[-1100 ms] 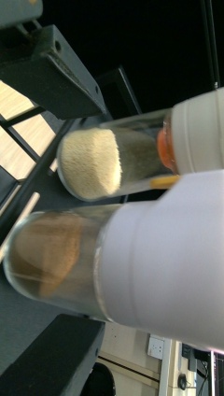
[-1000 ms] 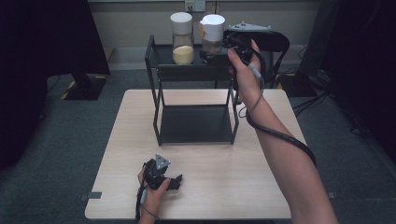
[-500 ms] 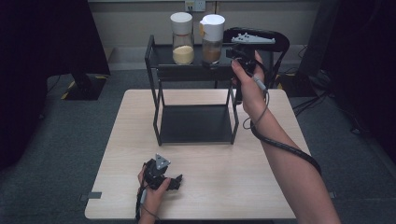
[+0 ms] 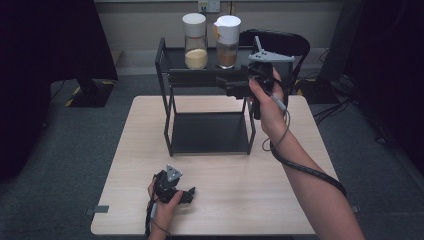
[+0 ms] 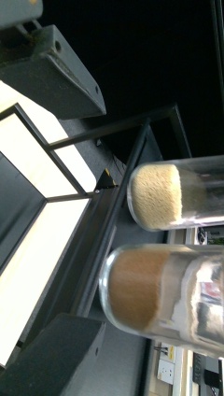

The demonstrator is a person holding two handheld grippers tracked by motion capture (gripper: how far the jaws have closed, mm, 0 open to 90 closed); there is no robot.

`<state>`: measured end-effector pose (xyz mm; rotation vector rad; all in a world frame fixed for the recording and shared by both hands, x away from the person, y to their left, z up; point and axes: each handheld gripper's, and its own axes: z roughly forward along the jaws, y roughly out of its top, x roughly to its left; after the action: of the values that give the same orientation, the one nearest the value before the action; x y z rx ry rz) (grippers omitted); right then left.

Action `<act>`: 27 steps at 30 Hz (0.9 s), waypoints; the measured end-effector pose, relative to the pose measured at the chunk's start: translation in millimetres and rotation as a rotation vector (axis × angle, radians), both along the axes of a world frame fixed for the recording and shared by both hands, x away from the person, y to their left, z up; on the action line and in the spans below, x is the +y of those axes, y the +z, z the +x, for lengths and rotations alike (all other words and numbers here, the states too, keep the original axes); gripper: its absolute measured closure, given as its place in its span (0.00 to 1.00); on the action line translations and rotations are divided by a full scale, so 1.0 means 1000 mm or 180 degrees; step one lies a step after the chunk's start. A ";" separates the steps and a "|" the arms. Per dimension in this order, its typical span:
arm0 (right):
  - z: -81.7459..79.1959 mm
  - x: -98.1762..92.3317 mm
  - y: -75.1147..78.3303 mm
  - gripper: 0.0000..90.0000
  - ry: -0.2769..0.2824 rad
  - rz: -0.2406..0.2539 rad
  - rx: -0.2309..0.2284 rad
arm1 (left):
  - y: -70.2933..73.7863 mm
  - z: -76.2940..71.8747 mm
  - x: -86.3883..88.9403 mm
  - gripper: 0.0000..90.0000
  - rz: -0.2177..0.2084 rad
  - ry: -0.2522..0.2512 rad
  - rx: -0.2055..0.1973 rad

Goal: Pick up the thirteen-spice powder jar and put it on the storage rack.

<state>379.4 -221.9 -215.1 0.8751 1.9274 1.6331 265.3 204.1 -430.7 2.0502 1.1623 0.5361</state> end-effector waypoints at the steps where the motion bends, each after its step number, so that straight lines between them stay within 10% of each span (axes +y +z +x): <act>1: -0.001 0.000 -0.001 0.00 0.0007 -0.0014 -0.0003 | 0.000 0.000 0.000 0.00 -0.0002 0.0001 -0.0001; 27: -0.020 -0.012 -0.058 0.00 0.0146 -0.0079 0.0166 | 0.000 0.000 0.000 0.00 0.0000 0.0000 -0.0003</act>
<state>359.5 -234.3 -272.9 0.8780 2.0125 1.6238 265.2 204.2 -430.9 2.0496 1.1619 0.5369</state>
